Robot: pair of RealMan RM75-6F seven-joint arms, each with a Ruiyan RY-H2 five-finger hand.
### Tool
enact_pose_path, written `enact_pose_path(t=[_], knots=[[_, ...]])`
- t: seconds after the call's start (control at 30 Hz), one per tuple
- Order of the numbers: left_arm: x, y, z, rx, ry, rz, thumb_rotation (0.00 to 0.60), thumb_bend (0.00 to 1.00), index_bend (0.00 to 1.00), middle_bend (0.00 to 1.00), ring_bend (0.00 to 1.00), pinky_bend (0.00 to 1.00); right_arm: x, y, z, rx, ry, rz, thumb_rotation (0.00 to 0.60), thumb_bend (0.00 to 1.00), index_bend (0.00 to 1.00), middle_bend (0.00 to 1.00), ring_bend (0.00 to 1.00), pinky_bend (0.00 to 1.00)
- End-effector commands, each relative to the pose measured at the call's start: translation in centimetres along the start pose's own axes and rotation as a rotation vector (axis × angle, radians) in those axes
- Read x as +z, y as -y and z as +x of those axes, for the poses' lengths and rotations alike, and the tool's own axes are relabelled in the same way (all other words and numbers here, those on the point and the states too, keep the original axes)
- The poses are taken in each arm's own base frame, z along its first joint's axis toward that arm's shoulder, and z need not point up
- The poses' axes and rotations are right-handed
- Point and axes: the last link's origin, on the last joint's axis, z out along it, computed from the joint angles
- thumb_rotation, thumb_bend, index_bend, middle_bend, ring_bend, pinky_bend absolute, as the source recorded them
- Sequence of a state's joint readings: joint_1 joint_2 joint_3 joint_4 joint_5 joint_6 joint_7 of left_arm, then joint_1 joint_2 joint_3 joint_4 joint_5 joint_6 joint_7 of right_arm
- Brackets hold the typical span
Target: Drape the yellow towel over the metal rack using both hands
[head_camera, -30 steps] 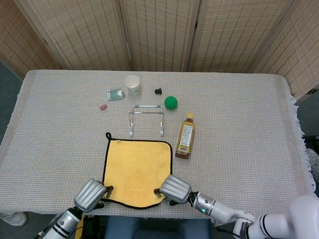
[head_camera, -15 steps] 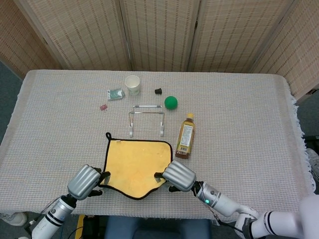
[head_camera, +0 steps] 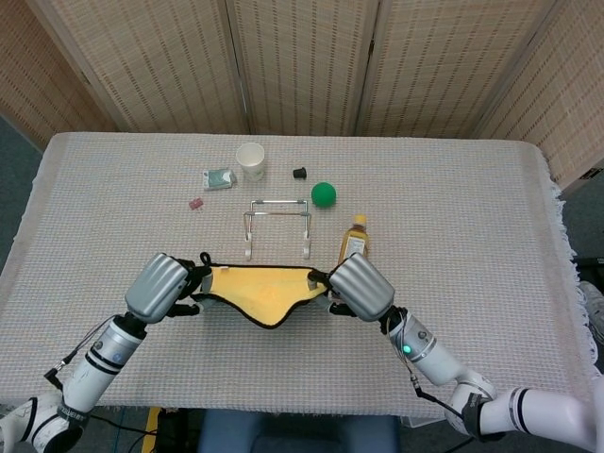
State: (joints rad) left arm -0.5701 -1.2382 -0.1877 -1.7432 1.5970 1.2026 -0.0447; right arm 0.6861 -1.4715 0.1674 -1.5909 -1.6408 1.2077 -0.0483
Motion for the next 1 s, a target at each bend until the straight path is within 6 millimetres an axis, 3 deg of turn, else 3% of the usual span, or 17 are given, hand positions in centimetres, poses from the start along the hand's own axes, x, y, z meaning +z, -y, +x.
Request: enact_pose_path(t=[0.03, 0.33, 0.7, 1.0], knots=[[2.1, 0.1, 1.1, -0.003, -0.012, -0.002, 0.600, 0.33, 0.68, 0.96, 0.80, 0.96, 0.8, -0.9, 1.1, -0.020, -0.033, -0.032, 0.600, 0.47, 0.66, 0.96, 1.00, 1.00], [6.3, -0.3, 3.0, -0.039, -0.019, 0.042, 0.600, 0.33, 0.68, 0.96, 0.80, 0.96, 2.7, -2.8, 2.7, -0.054, -0.078, -0.100, 0.600, 0.47, 0.66, 0.96, 1.00, 1.00], [10.5, 0.6, 5.5, -0.009, -0.097, 0.084, 0.600, 0.33, 0.68, 0.96, 0.80, 0.96, 4.3, -4.9, 5.2, -0.078, -0.148, -0.167, 0.600, 0.46, 0.67, 0.96, 1.00, 1.00], [13.2, 1.3, 5.7, -0.004, -0.068, 0.147, 0.600, 0.33, 0.68, 0.96, 0.79, 0.96, 6.1, -6.3, 6.0, -0.150, -0.144, -0.211, 0.600, 0.47, 0.67, 0.96, 1.00, 1.00]])
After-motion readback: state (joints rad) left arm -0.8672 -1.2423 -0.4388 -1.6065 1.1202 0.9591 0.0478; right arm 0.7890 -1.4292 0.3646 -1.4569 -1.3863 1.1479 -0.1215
